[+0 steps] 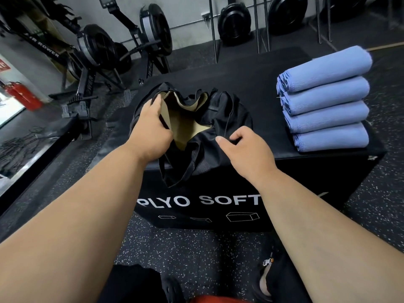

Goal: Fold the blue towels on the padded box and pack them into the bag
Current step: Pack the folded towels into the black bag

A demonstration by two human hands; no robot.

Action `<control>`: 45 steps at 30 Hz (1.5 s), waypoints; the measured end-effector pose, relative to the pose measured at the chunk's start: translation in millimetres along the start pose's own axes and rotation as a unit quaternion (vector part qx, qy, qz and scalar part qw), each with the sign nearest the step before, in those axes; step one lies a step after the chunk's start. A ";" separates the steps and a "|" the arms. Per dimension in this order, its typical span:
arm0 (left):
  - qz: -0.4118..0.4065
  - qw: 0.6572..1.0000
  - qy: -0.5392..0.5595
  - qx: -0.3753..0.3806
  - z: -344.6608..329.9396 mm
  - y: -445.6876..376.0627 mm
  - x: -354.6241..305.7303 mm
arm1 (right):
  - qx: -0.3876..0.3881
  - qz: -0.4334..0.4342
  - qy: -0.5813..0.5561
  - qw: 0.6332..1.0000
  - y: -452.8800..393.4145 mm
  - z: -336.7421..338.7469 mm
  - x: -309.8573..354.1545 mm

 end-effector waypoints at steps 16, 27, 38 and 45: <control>0.089 0.995 -0.047 0.024 9.0 -28.9 34.6 | 0.118 0.031 0.029 0.992 12.2 -15.4 12.2; 0.165 0.981 -0.091 -0.050 -16.2 64.7 22.7 | -0.021 -0.024 -0.034 0.999 -30.8 5.4 -8.5; 0.317 0.928 0.197 -0.014 -48.9 65.4 58.7 | 0.057 -0.068 0.012 0.996 -45.0 -4.7 -13.3; 0.302 0.933 0.181 -0.073 -35.4 34.8 66.2 | 0.087 -0.053 0.055 0.993 -25.5 -8.2 -7.1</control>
Point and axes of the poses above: each hand's wrist, its own y-axis away from the middle knuckle, its own z-axis out of the back of the hand, x = y × z, the point moved 4 cm from there along -y, towards the middle knuckle, and after that the axes turned 1 degree about z, right-handed, at the moved point
